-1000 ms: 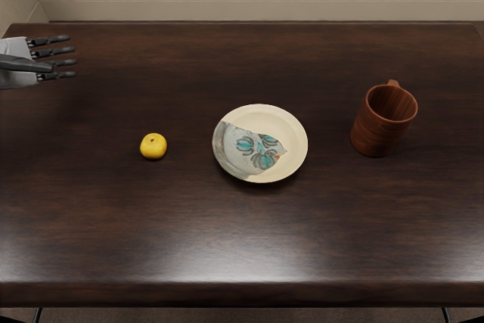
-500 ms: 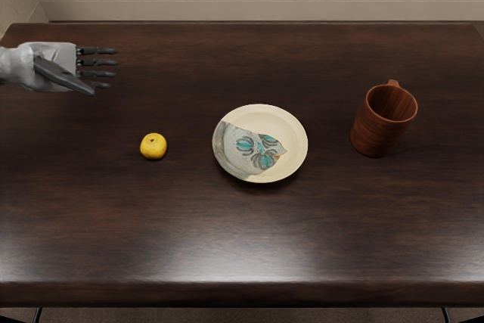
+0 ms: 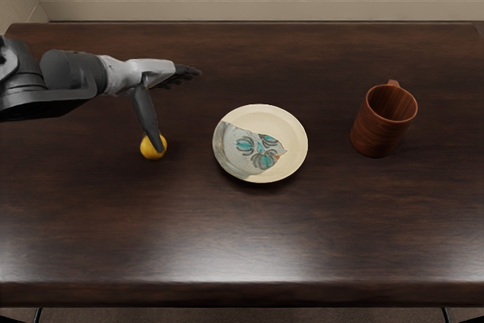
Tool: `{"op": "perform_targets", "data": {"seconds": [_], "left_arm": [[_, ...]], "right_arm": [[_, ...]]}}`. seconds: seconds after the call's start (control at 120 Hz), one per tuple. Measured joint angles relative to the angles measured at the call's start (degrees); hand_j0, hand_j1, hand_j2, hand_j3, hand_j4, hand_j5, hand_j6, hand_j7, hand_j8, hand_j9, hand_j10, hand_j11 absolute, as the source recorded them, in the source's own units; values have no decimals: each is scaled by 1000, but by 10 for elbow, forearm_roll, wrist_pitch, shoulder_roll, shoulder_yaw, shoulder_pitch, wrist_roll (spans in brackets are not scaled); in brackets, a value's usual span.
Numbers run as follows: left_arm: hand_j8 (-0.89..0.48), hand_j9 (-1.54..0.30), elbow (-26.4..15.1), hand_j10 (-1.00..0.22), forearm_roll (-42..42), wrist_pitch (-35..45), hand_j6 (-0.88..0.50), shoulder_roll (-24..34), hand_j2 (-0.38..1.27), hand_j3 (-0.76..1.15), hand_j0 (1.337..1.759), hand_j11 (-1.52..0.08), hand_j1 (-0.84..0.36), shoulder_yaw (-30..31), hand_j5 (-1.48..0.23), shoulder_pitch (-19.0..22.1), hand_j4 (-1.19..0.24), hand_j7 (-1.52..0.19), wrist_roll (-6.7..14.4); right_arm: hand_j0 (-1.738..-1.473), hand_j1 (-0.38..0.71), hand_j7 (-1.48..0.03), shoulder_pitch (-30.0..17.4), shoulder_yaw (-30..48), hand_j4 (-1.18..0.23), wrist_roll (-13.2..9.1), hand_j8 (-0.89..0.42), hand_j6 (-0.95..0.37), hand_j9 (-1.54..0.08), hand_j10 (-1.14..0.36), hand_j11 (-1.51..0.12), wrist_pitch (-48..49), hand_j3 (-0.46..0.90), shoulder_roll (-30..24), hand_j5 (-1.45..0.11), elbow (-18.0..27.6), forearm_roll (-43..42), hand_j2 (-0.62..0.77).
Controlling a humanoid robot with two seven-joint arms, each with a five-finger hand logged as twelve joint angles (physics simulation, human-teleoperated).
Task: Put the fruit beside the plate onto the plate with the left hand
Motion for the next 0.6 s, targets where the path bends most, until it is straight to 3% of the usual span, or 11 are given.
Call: {"op": "perform_targets", "data": {"seconds": [0.292, 0.6], "left_arm": [[-19, -21, -8, -18, 107, 201, -20, -22, 5, 0, 1658, -21, 331, 111, -22, 3, -19, -21, 0], [-21, -23, -3, -20, 130, 256, -21, -42, 5, 0, 1658, -22, 330, 178, -23, 27, -20, -23, 0]], "right_arm": [[-1658, -331, -20, 0, 0, -15, 0, -15, -15, -20, -15, -20, 0, 0, 0, -20, 0, 0, -3], [-1658, -331, -20, 0, 0, -15, 0, -15, -15, -20, -15, -20, 0, 0, 0, -20, 0, 0, -3]]}}
